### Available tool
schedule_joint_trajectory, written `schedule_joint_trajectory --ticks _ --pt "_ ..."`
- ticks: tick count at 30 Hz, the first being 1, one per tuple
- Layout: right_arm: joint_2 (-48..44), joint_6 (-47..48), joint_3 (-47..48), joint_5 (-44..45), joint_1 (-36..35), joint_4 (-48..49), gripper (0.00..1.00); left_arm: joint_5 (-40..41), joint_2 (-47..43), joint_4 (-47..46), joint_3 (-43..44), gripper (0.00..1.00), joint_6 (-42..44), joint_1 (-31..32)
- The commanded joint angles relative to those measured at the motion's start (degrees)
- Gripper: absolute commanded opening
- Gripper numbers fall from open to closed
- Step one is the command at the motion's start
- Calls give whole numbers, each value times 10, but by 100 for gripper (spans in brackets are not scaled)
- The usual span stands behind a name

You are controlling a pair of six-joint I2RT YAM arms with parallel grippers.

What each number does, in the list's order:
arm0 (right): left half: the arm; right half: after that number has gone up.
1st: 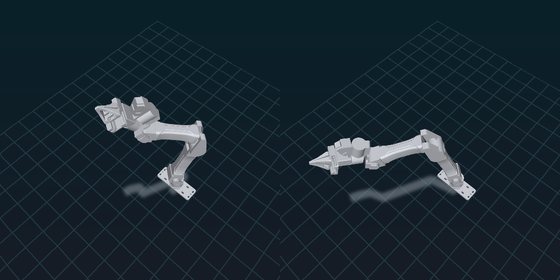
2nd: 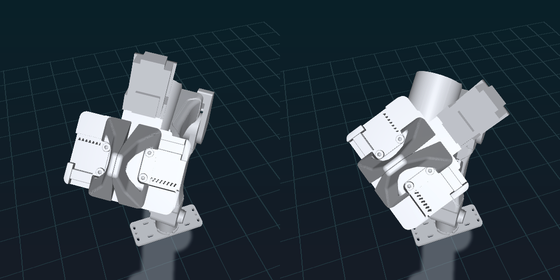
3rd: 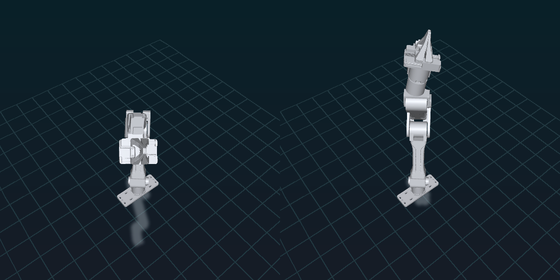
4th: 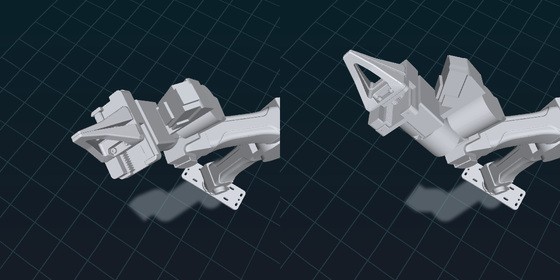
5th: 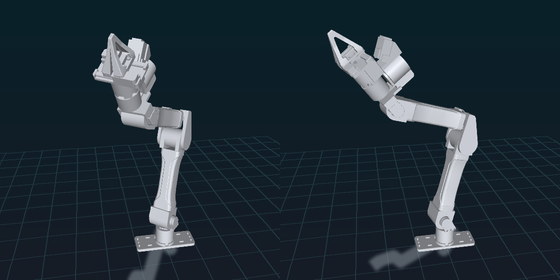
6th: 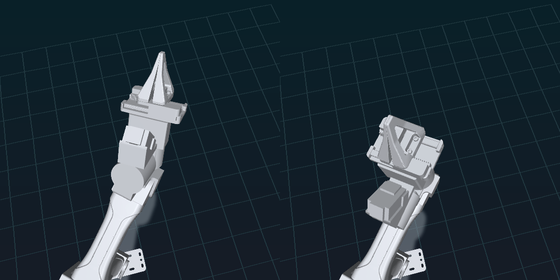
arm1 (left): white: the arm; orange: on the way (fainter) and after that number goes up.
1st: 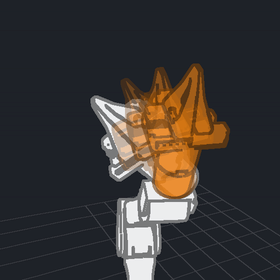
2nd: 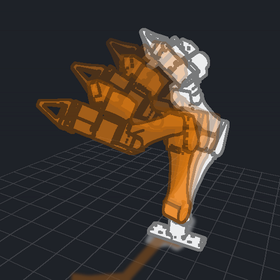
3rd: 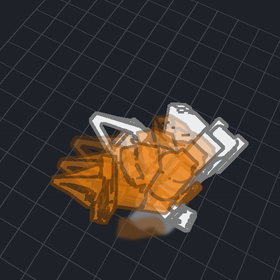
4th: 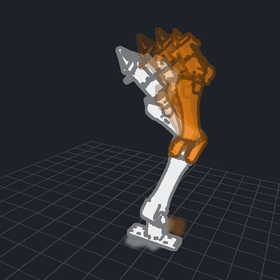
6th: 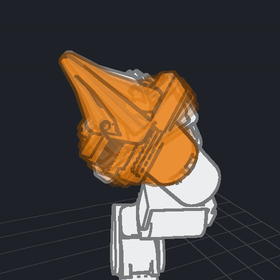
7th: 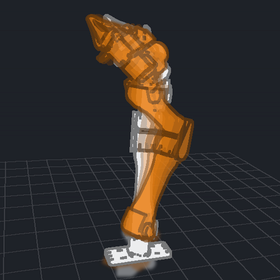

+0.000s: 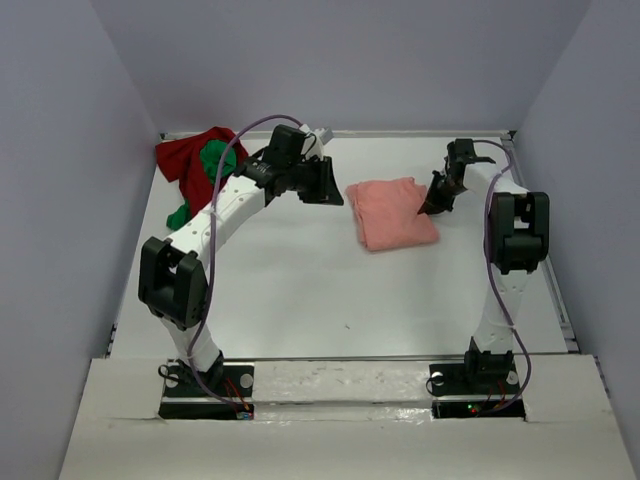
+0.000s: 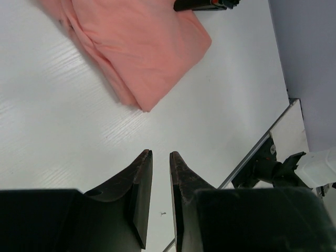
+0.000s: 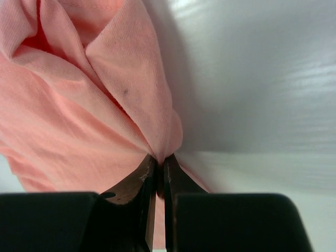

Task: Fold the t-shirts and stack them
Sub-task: Neatly place the folded tshirt to the corner

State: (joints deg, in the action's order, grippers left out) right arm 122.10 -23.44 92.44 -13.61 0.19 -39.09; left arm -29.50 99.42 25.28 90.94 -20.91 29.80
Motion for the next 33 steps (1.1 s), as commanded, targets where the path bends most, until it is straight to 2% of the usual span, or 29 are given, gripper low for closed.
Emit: schedule_joint_trajectory --ticks 1,8,16,17,21,24,33 --pt "37 37 70 99 -2 -3 0 -16 -49 -22 -22 30 -8 -3" --pt "81 63 166 168 -2 -27 0 -16 -68 -23 -59 30 -1 -2" --pt "175 74 357 217 -2 -95 0 -23 -82 -23 -83 30 1 -2" --pt "176 74 358 220 -2 -103 0 -25 -84 -23 -87 30 2 -2" --pt "233 72 477 231 9 -138 0 -30 -87 -28 -96 30 1 2" --pt "249 70 509 256 16 -144 0 -24 -86 -23 -95 30 4 9" --pt "260 88 519 278 51 -128 0 -7 -71 0 -80 29 17 29"
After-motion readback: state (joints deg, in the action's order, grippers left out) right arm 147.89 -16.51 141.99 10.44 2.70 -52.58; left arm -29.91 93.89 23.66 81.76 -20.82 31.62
